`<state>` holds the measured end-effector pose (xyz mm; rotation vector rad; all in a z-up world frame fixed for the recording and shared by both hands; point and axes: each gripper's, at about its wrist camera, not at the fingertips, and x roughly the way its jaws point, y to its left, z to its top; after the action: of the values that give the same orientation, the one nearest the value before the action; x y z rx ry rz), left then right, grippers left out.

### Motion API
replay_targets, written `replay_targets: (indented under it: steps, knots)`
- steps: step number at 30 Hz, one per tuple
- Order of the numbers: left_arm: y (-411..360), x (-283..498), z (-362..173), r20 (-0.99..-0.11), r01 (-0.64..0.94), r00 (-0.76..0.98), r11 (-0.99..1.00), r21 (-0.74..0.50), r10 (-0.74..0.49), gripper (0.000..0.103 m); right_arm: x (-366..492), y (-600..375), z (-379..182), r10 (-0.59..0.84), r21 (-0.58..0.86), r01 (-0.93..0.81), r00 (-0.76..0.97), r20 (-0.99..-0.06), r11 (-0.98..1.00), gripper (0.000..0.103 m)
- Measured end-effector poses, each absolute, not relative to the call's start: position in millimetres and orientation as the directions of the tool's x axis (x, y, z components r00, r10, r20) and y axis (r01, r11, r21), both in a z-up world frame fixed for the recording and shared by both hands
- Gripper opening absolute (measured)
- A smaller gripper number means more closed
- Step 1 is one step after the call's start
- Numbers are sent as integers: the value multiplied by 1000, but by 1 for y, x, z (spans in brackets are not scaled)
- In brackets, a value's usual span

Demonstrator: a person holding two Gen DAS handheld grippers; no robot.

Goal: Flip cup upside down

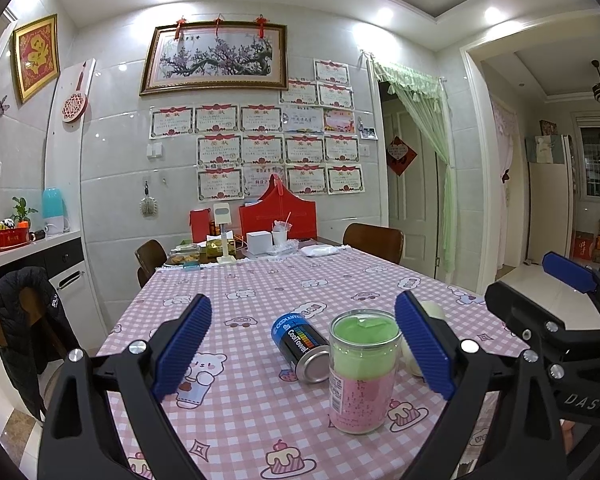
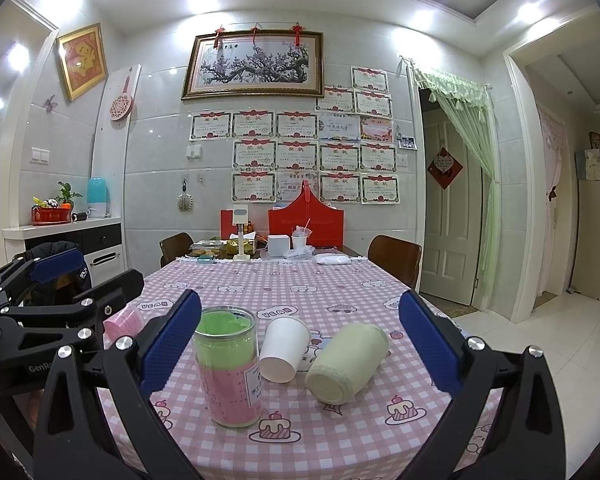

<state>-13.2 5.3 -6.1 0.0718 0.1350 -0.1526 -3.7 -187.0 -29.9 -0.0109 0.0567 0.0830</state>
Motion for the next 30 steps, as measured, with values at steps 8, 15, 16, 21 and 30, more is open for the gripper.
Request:
replay_targets:
  steps: [8, 15, 16, 21, 30]
  knots:
    - [4, -10, -8, -145, 156, 979, 986, 60, -146, 92, -3, -188, -30, 82, -7, -82, 995, -60, 997, 96]
    - [4, -8, -11, -151, 154, 978, 986, 58, -144, 92, -3, -188, -30, 82, -6, -82, 995, -61, 997, 96]
    - [4, -8, -12, -152, 154, 978, 986, 58, -144, 92, -2, -188, -31, 82, -5, -83, 995, -64, 997, 96]
    - [4, -6, -12, -156, 154, 977, 986, 58, -143, 92, -2, -189, -31, 81, -3, -81, 995, -66, 997, 96]
    - [3, -5, -13, -163, 150, 977, 987, 61, -138, 92, 1, -189, -34, 76, -2, -76, 994, -75, 997, 96]
